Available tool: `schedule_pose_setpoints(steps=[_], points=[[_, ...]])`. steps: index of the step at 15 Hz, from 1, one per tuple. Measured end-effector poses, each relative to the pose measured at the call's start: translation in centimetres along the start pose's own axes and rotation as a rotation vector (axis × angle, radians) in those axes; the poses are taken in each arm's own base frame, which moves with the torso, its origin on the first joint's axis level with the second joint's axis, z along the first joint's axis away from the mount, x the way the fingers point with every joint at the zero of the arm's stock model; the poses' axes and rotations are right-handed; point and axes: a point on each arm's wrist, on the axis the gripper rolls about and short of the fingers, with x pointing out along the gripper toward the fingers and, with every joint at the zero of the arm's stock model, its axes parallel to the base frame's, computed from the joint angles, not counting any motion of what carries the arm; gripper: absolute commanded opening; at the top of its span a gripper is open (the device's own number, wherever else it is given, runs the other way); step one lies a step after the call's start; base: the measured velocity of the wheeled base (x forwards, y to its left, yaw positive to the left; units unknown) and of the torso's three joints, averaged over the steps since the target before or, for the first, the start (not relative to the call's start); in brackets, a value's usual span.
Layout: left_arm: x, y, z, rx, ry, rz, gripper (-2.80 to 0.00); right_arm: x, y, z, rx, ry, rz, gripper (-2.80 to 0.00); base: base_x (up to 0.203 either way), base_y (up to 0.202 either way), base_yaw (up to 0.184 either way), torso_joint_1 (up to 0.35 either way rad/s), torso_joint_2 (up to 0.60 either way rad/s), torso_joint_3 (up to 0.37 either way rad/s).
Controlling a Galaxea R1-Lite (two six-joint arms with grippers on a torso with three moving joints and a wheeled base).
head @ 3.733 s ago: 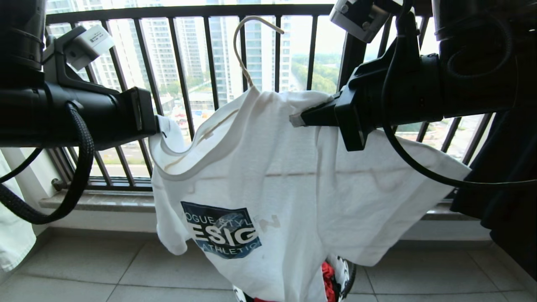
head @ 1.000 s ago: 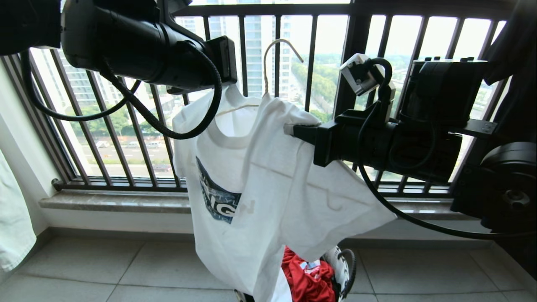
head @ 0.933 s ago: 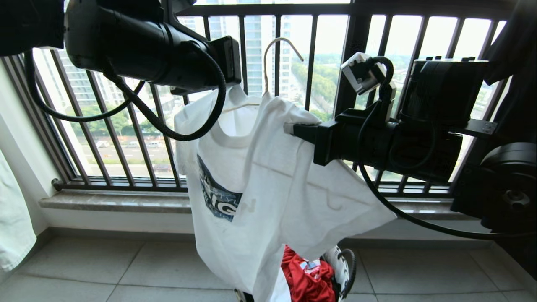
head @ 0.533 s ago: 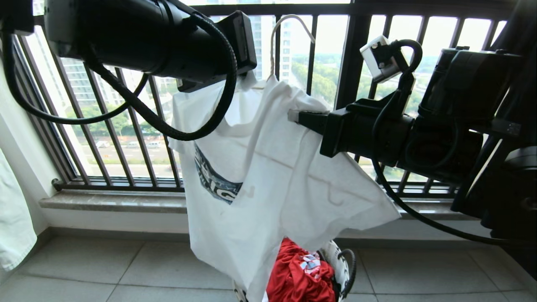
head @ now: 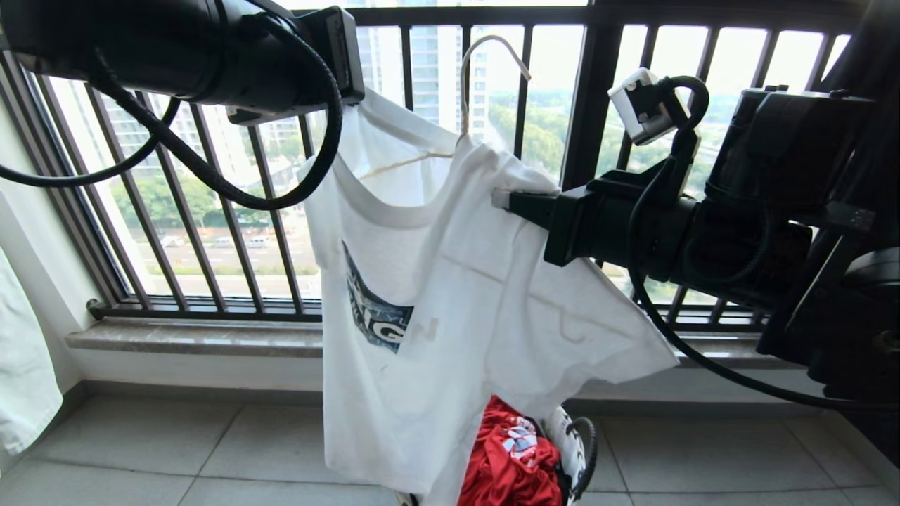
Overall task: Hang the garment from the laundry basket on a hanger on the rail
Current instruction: Hang the clothes on the clothes rack
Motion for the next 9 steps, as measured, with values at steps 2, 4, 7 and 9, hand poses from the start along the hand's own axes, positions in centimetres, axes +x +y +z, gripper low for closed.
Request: schedule_pose_setpoints(steps=[2,4,7,9], points=[[0.3,1.2,0.3,0.071,-0.021,0.096,-2.8,-0.1,-0.5,-0.1,-0.033,0.004,-0.015,-2.8,0.0,0.0,0.0,0.0,0.0,0.0],[0.7,1.9,0.4,0.14,-0.029,0.174,-2.8,-0.2,-0.8,-0.1,-0.044,0.005,-0.025,-2.8,0.0,0.0,0.0,0.0,0.0,0.0],[1.1,2.4,0.6,0.176,-0.043,0.221,-2.8,-0.4,-1.1,0.2,-0.044,-0.005,-0.037,-2.8,0.0,0.0,0.0,0.0,0.0,0.0],[1.7,2.5,0.5,0.176,-0.046,0.224,-2.8,-0.5,-1.1,0.5,-0.015,-0.018,-0.035,-2.8,0.0,0.0,0.0,0.0,0.0,0.0]])
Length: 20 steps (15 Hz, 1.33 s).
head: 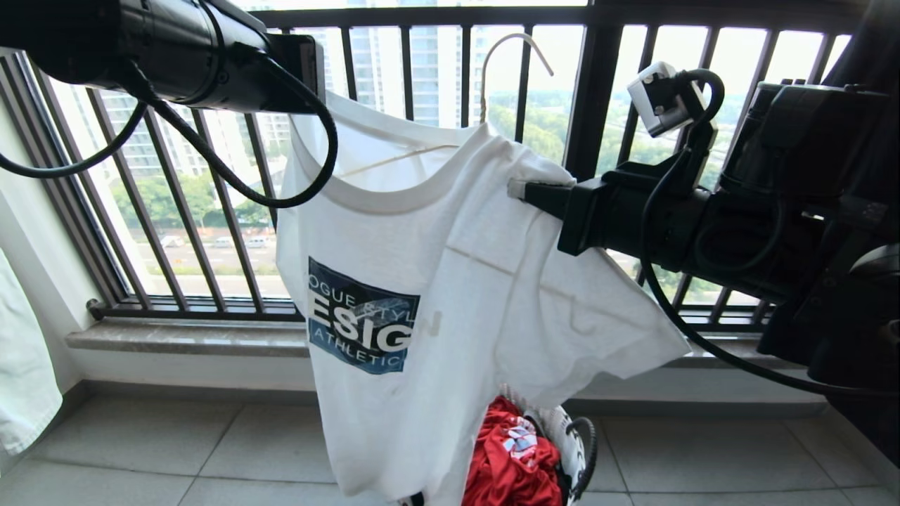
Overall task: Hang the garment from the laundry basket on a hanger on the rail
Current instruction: Hang the clothes on the clothes rack
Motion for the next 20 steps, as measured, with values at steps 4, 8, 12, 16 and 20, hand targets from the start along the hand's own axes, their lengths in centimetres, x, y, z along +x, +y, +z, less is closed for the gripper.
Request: schedule_pose_setpoints(steps=[4,8,12,16,20], points=[[1.2,-0.2,-0.4,0.01,0.005,0.008,-2.8,-0.1,0.2,0.9,0.054,-0.047,0.009,-2.8,0.0,0.0,0.0,0.0,0.0,0.0],[2.0,0.2,0.1,0.041,-0.058,0.027,-2.8,0.0,1.2,0.3,0.07,-0.016,0.068,-2.8,0.0,0.0,0.0,0.0,0.0,0.0],[2.7,0.7,0.1,0.049,-0.068,0.042,-2.8,0.1,2.2,-0.1,0.094,0.002,0.127,-2.8,0.0,0.0,0.0,0.0,0.0,0.0],[3.1,0.6,-0.2,0.02,-0.058,0.038,-2.8,0.4,2.9,0.2,0.141,-0.012,0.118,-2.8,0.0,0.0,0.0,0.0,0.0,0.0],[3.4,0.3,-0.4,-0.008,-0.046,-0.011,-2.8,1.1,2.8,0.5,0.147,-0.036,0.07,-2.8,0.0,0.0,0.0,0.0,0.0,0.0]])
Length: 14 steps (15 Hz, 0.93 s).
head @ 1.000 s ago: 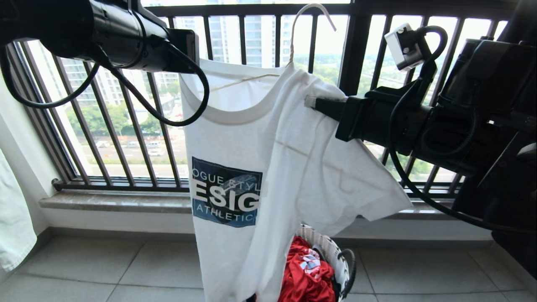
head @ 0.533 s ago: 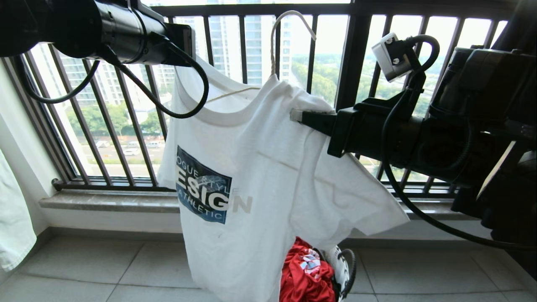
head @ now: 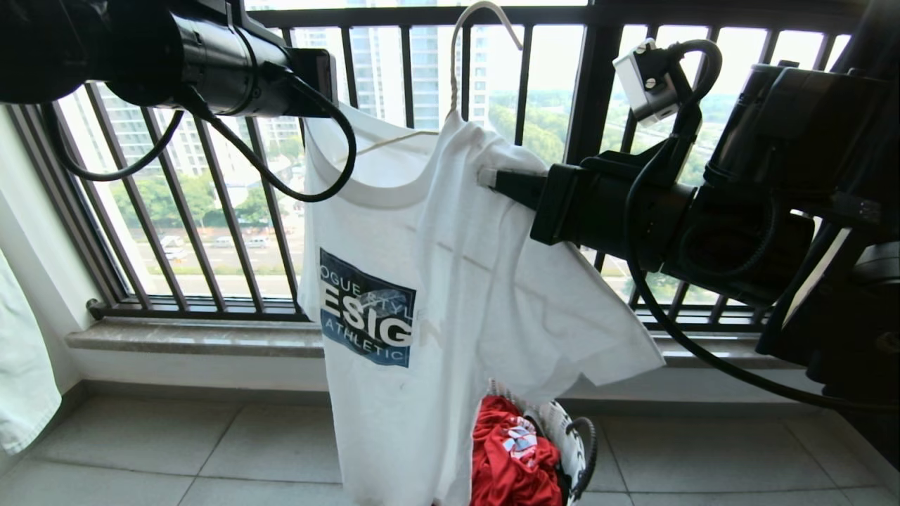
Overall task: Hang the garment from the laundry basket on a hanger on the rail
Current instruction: Hang the clothes on the clothes rack
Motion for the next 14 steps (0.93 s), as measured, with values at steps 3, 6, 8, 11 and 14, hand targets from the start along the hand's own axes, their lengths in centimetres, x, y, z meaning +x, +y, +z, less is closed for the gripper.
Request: schedule_pose_setpoints(steps=[3,6,8,11,14], points=[[0.2,-0.4,-0.2,-0.014,0.011,-0.068,-2.8,0.2,-0.1,-0.2,0.013,0.006,-0.002,-2.8,0.0,0.0,0.0,0.0,0.0,0.0],[0.7,-0.8,-0.5,-0.045,0.023,-0.141,-2.8,0.3,0.0,-0.1,0.07,0.001,0.005,-2.8,0.0,0.0,0.0,0.0,0.0,0.0],[1.0,-1.1,-0.7,-0.072,0.03,-0.164,-2.8,0.4,0.4,0.0,0.102,0.002,0.02,-2.8,0.0,0.0,0.0,0.0,0.0,0.0],[1.5,-1.4,-1.0,-0.087,0.033,-0.212,-2.8,0.7,1.2,-0.6,0.121,0.033,0.065,-2.8,0.0,0.0,0.0,0.0,0.0,0.0],[1.8,-1.6,-1.2,-0.114,0.048,-0.252,-2.8,1.0,1.8,-1.4,0.14,0.063,0.092,-2.8,0.0,0.0,0.0,0.0,0.0,0.0]])
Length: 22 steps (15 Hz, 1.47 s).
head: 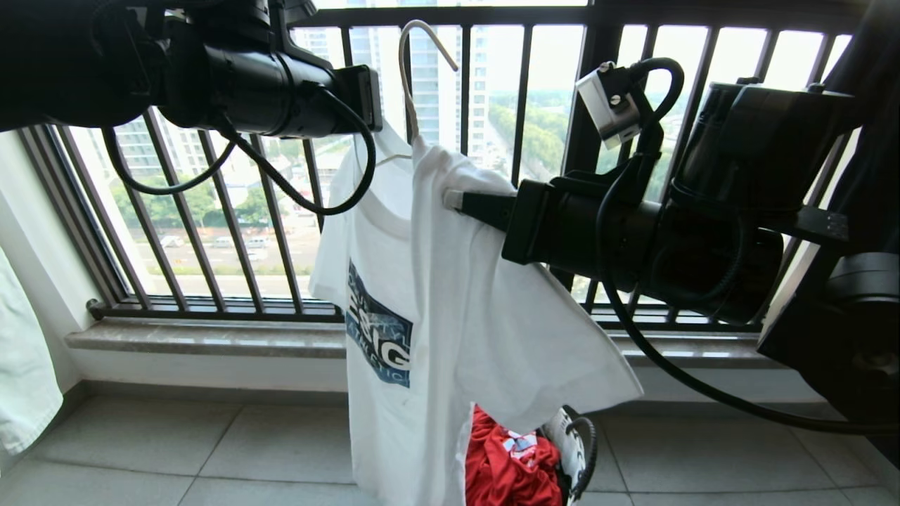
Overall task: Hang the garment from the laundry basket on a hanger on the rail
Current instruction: Hang the clothes on the clothes rack
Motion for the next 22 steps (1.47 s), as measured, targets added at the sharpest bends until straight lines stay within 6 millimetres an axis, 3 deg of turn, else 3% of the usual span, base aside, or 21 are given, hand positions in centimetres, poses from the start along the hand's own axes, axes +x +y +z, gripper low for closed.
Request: schedule_pose_setpoints(steps=[7,10,16,22], points=[[-0.2,-0.1,-0.6,-0.061,0.034,-0.023,-2.8,0.0,0.0,0.4,0.071,0.007,0.049,-2.8,0.0,0.0,0.0,0.0,0.0,0.0],[-0.9,-1.4,-0.9,-0.075,0.048,-0.06,-2.8,-0.1,-0.5,0.6,0.075,-0.001,0.039,-2.8,0.0,0.0,0.0,0.0,0.0,0.0],[-4.2,-5.1,-0.7,-0.067,0.072,-0.176,-2.8,-0.6,-2.8,1.4,0.108,0.007,0.044,-2.8,0.0,0.0,0.0,0.0,0.0,0.0],[-4.4,-6.1,-1.0,-0.059,0.065,-0.123,-2.8,-0.9,-3.9,2.3,0.124,-0.01,0.039,-2.8,0.0,0.0,0.0,0.0,0.0,0.0]])
